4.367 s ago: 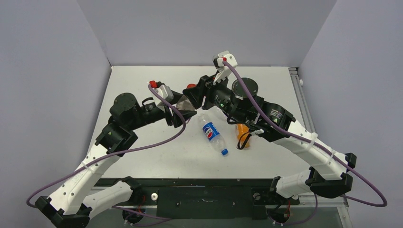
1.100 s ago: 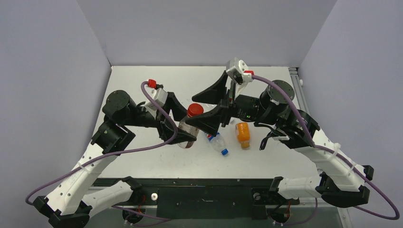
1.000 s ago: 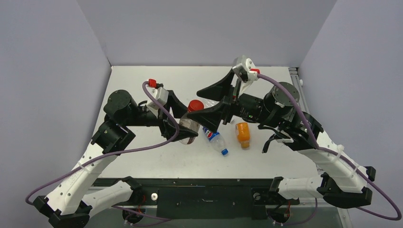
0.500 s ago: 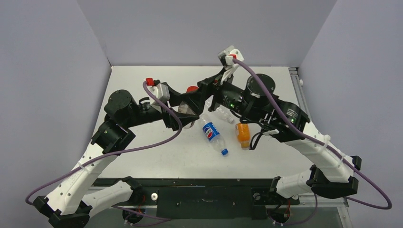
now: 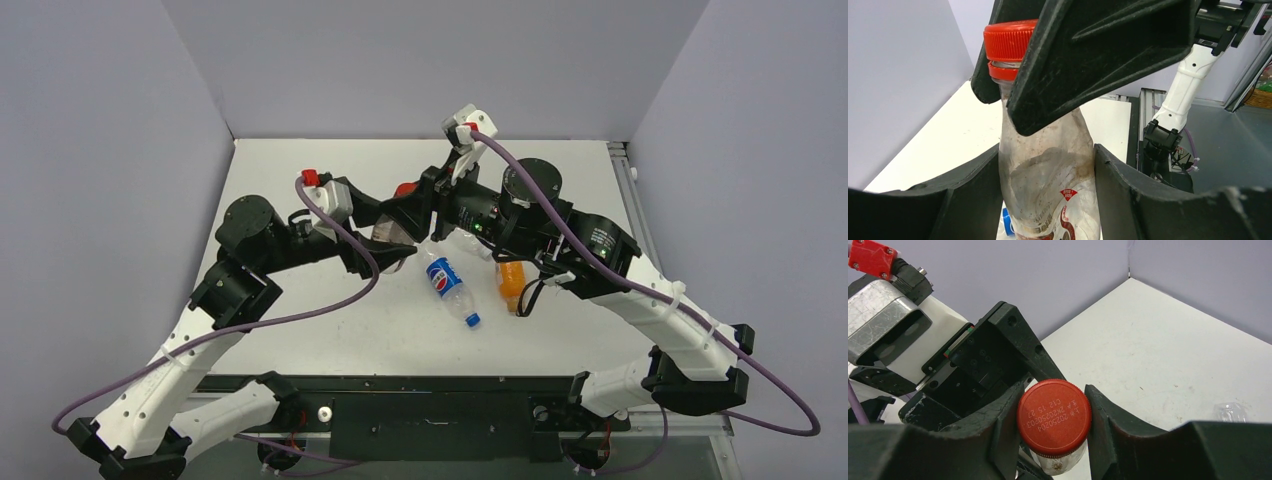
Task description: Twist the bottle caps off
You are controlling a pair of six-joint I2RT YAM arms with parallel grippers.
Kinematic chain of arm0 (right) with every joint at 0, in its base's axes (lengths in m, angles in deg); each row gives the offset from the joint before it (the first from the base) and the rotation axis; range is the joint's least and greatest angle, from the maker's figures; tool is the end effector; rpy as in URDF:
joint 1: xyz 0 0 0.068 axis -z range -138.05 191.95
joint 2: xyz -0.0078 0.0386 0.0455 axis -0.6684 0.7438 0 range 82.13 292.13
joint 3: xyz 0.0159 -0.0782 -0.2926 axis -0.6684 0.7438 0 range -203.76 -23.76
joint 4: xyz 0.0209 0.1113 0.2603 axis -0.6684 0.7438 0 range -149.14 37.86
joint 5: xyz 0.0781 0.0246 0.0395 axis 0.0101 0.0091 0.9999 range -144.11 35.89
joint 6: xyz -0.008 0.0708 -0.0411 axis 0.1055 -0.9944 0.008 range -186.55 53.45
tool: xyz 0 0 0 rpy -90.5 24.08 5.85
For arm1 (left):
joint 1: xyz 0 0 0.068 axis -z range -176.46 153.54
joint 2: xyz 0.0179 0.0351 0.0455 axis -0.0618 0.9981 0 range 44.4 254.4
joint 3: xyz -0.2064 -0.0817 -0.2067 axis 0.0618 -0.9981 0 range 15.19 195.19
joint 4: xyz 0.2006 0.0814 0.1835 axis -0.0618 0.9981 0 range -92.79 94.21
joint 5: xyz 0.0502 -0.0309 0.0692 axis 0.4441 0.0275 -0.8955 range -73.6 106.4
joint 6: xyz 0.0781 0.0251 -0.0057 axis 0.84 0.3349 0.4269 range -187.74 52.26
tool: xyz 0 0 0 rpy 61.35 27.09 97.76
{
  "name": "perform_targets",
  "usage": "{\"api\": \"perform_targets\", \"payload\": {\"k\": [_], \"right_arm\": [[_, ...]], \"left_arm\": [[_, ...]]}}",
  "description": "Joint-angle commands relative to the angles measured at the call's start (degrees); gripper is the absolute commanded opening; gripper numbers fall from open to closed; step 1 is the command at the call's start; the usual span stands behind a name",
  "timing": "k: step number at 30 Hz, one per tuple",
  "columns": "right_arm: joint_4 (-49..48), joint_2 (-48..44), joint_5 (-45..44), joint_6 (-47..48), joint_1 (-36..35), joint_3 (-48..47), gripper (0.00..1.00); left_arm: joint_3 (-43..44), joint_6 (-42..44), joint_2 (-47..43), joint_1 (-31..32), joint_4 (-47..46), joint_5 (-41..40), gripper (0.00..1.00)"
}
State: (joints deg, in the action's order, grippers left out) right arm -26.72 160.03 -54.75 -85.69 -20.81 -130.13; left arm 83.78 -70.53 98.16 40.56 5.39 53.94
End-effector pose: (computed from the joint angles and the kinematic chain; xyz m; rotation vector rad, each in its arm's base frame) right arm 0.1430 0.2762 0.5731 -0.6432 1.6323 1.0654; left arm 0.1491 -0.1670 0.4937 0.9651 1.2347 -1.0278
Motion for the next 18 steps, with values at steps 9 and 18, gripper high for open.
{"api": "perform_targets", "payload": {"k": [9,18], "right_arm": [[-7.0,-5.5,16.1,4.5,0.0,2.3,0.0],[-11.2,-7.0,32.5,4.8,2.7,5.0,0.0]], "left_arm": [[0.2,-11.1,-1.3,-0.2,-2.3,6.3,0.0],[0.7,-21.0,-1.1,-0.2,-6.8,17.5,0.0]]}}
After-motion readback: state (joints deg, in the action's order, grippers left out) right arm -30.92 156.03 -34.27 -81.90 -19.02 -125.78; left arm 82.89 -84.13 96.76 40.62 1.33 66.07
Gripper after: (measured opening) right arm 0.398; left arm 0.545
